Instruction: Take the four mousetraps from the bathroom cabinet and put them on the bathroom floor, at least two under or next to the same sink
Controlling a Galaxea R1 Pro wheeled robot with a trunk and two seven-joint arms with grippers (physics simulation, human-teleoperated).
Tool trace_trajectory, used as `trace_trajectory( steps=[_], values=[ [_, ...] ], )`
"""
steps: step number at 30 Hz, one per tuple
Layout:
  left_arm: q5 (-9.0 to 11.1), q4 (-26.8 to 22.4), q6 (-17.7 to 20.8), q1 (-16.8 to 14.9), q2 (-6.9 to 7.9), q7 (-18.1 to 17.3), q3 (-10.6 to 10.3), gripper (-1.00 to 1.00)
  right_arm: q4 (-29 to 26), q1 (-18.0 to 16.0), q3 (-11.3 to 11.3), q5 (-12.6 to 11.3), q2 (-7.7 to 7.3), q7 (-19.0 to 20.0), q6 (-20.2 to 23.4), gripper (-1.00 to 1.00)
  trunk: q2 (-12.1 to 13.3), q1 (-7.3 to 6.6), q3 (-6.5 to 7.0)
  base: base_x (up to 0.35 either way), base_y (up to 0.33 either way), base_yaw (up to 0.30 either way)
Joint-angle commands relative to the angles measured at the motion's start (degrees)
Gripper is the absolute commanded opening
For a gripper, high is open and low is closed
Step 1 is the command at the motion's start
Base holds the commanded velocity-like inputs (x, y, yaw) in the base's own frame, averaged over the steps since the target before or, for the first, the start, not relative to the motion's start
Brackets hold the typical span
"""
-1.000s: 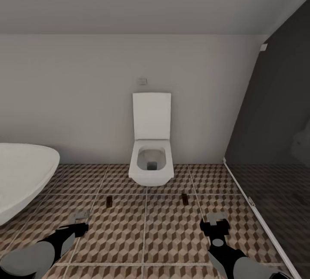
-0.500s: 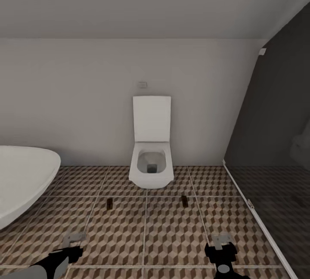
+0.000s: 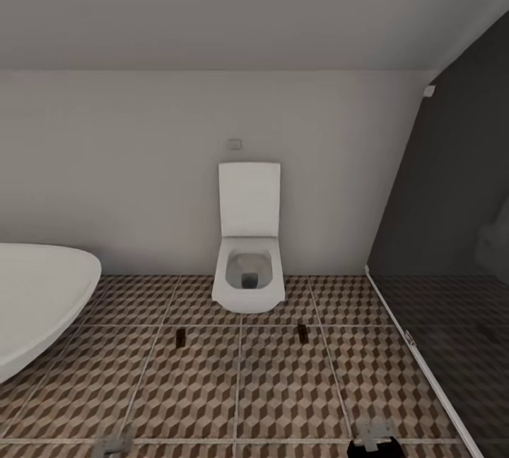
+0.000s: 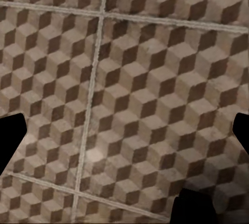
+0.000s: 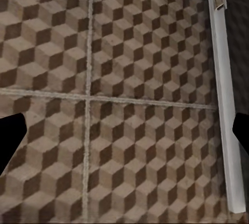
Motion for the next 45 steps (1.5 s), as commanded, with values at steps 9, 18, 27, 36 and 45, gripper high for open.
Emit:
trace_trajectory(
  steps=[9,18,27,36,45],
  values=[
    [0.4,-0.4,0.0,2.2,0.42,0.1,-0.5,1.00,0.9,4.2,0.5,-0.5,0.06,-0.1,-0.1,1.00,3.6,-1.99,1.58,0.000,0.000,0.000],
    [0.4,-0.4,0.0,2.6,0.46,0.2,-0.5,1.00,0.9,5.2,0.5,-0.4,0.07,-0.1,-0.2,1.00,7.2,-3.97,3.19,0.000,0.000,0.000],
    [0.4,-0.4,-0.1,2.6,0.26,0.1,-0.4,1.00,0.7,5.3,0.5,-0.1,-0.08,-0.1,-0.2,1.00,10.8,-5.94,4.81,0.000,0.000,0.000],
    [0.4,-0.4,-0.1,2.6,0.11,0.1,-0.5,1.00,0.6,5.3,0.5,-0.1,-0.04,-0.1,-0.2,1.00,14.4,-7.92,6.42,0.000,0.000,0.000],
    [0.4,-0.4,-0.1,2.6,0.03,0.1,-0.5,1.00,0.6,5.3,0.5,-0.3,0.02,0.0,-0.2,1.00,18.0,-9.90,8.04,0.000,0.000,0.000]
  ],
)
